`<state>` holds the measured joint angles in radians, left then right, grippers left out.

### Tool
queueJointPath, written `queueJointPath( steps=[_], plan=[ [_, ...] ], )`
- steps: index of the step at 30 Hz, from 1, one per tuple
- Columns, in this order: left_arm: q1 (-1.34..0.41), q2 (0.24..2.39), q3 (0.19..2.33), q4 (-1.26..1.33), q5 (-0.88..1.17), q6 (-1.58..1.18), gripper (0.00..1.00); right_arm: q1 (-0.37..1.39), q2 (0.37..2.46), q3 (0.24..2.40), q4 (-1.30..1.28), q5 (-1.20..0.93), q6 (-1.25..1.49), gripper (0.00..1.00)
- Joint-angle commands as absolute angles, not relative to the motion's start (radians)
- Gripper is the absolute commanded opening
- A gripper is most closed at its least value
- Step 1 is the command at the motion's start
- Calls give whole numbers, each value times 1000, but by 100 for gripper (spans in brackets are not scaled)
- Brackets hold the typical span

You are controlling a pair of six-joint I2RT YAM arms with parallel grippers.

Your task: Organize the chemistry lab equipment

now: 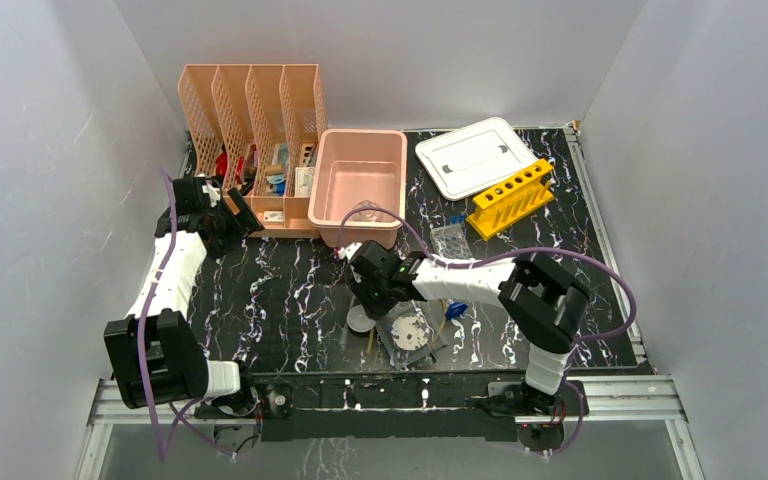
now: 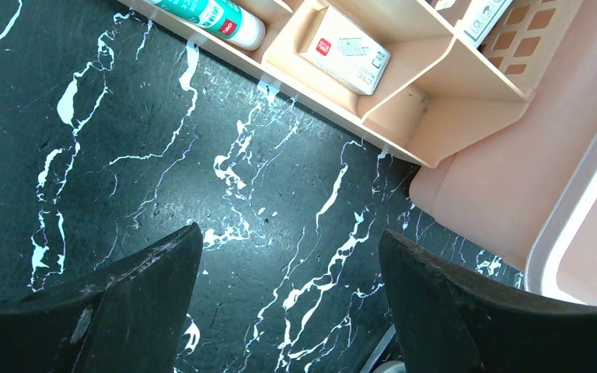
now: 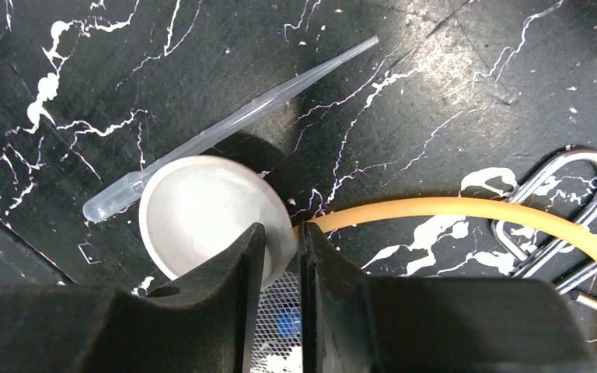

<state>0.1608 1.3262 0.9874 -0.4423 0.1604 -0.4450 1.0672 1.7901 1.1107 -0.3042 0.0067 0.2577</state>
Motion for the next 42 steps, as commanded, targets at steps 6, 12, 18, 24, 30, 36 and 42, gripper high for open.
queueJointPath(
  steps=[6, 12, 18, 24, 30, 36, 42],
  plan=[
    [166, 1284, 974, -448, 163, -433, 83, 1067, 1753, 1157, -298, 11, 267, 13],
    [166, 1285, 976, -446, 166, -434, 83, 1064, 1679, 1237, -369, 15, 243, 13],
    [166, 1286, 977, -446, 166, -434, 83, 1028, 1640, 1339, -413, -64, 225, 13],
    [166, 1286, 977, -441, 176, -436, 84, 903, 1660, 1517, -434, -161, 198, 13],
    [166, 1296, 975, -439, 187, -435, 84, 775, 1835, 1808, -467, -145, 124, 13],
    [166, 1304, 976, -435, 189, -436, 84, 668, 2097, 2162, -517, -176, 122, 13],
    [166, 1327, 977, -434, 196, -437, 84, 620, 2313, 2369, -484, -174, 150, 12]
  ],
)
